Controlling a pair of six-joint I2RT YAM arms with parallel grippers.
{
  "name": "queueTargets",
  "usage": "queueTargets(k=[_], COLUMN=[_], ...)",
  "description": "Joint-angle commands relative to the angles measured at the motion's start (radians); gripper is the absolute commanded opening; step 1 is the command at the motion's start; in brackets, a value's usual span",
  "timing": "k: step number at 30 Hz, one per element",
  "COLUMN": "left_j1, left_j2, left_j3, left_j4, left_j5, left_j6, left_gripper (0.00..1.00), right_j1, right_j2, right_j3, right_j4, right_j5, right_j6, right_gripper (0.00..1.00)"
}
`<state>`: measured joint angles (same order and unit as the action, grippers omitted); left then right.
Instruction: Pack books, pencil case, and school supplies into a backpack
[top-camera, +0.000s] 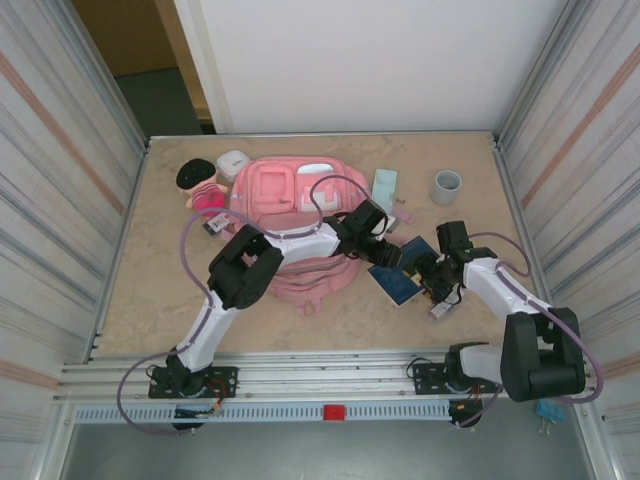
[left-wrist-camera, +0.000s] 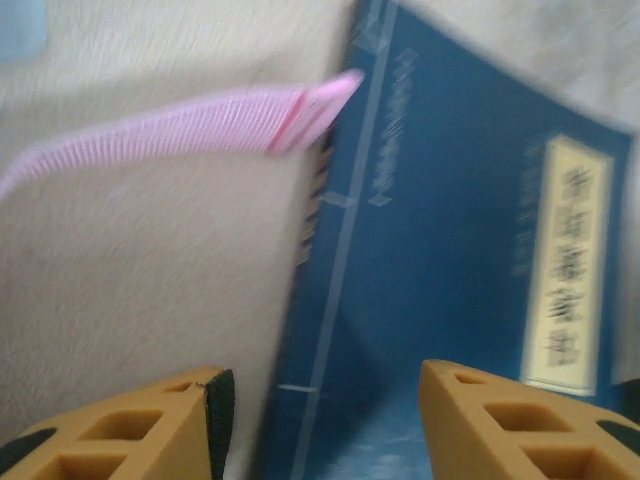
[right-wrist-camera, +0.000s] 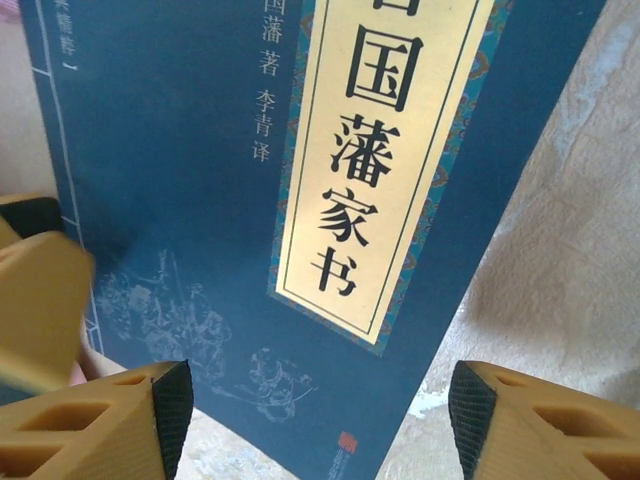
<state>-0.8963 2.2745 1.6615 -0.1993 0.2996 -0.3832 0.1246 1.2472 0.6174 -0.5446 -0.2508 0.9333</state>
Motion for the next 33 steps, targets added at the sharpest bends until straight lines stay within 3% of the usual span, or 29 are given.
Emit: queueTargets(k=[1, 4, 9, 14, 21, 33], left_j1=[0.0, -0.001, 0.005, 0.022, 0.048, 0.051], left_j2=[0.028, 0.036, 0.005, -0.053, -0.121, -0.174], left_j3=[0.033, 0.045, 0.049, 0.014, -0.11, -0.206], left_j4=[-0.093, -0.118, -0.135, -0.11, 0.079, 0.192], left_j5=[-0.022, 0.041, 0.207, 0.347, 0.492, 0.551], left_j6=[0.051, 0.055, 0.049, -0.002, -0.152, -0.249], left_gripper=[0.53, 0.52, 0.51, 0.51, 0.51, 0.51], right_j1=[0.01, 0.014, 0.021, 0.032, 0.035, 0.035], right_j2=[0.029, 0.057, 0.109, 0.144, 0.129, 0.104], right_j3=[-0.017, -0.02, -0.023, -0.029, -0.06, -0.093], right_j4=[0.006, 0.014, 0.037, 0.025, 0.052, 0.15], right_j5=[0.01, 0.012, -0.001, -0.032, -0.074, -0.153], right_j6=[-0.019, -0.031, -0.057, -0.09, -0.093, -0.063], right_gripper=[0.69, 0.65, 0.47, 0.37, 0.32, 0.3])
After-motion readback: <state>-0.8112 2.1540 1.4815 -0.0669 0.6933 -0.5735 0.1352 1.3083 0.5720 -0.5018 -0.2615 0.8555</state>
